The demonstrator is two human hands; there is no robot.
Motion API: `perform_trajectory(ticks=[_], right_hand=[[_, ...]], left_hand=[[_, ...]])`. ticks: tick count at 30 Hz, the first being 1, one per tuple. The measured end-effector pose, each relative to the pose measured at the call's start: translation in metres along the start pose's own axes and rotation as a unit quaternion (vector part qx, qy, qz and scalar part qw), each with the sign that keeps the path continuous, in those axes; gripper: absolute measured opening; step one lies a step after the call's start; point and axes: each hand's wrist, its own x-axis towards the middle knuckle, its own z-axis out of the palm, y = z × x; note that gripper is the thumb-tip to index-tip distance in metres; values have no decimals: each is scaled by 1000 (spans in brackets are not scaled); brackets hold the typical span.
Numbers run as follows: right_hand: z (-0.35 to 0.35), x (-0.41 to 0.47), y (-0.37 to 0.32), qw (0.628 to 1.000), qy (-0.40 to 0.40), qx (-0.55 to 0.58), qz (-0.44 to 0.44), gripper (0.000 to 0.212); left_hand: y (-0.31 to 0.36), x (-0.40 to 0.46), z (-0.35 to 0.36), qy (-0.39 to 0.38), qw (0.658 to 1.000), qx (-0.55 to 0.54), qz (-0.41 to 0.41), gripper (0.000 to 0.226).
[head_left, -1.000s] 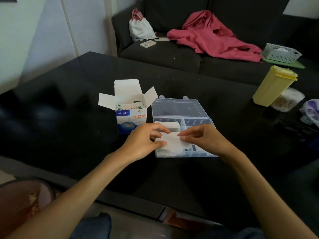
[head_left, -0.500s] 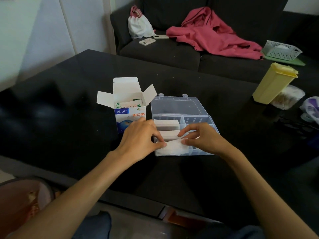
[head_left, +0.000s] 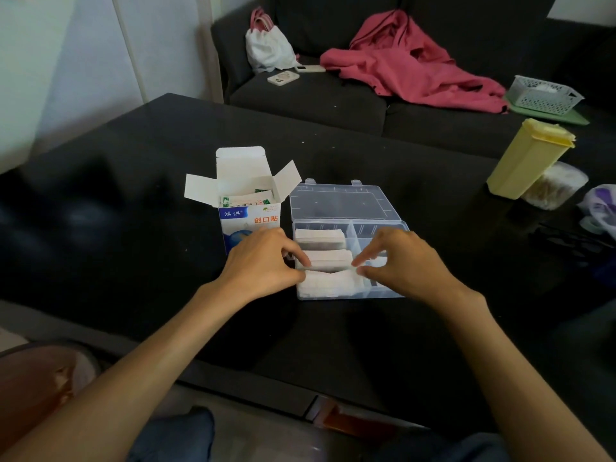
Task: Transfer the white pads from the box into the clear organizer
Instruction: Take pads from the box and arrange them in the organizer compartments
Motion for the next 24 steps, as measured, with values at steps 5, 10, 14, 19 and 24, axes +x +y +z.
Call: perform_trajectory(ticks=[5, 10, 14, 19, 24], right_hand=[[6, 1, 3, 998, -45, -34, 19, 22], [12, 6, -1, 998, -56, -18, 11, 24], [6, 5, 0, 999, -22, -16, 27, 22], [16, 9, -10, 990, -47, -121, 53, 28], [12, 16, -18, 989, -77, -54, 117, 36]], left_hand=[[6, -3, 5, -4, 1000, 27, 1, 13], [9, -4, 6, 26, 990, 113, 84, 23], [10, -6, 11, 12, 985, 145, 96, 23], [10, -4, 8, 30, 994, 91, 49, 15], [10, -4, 8, 13, 997, 74, 18, 17]])
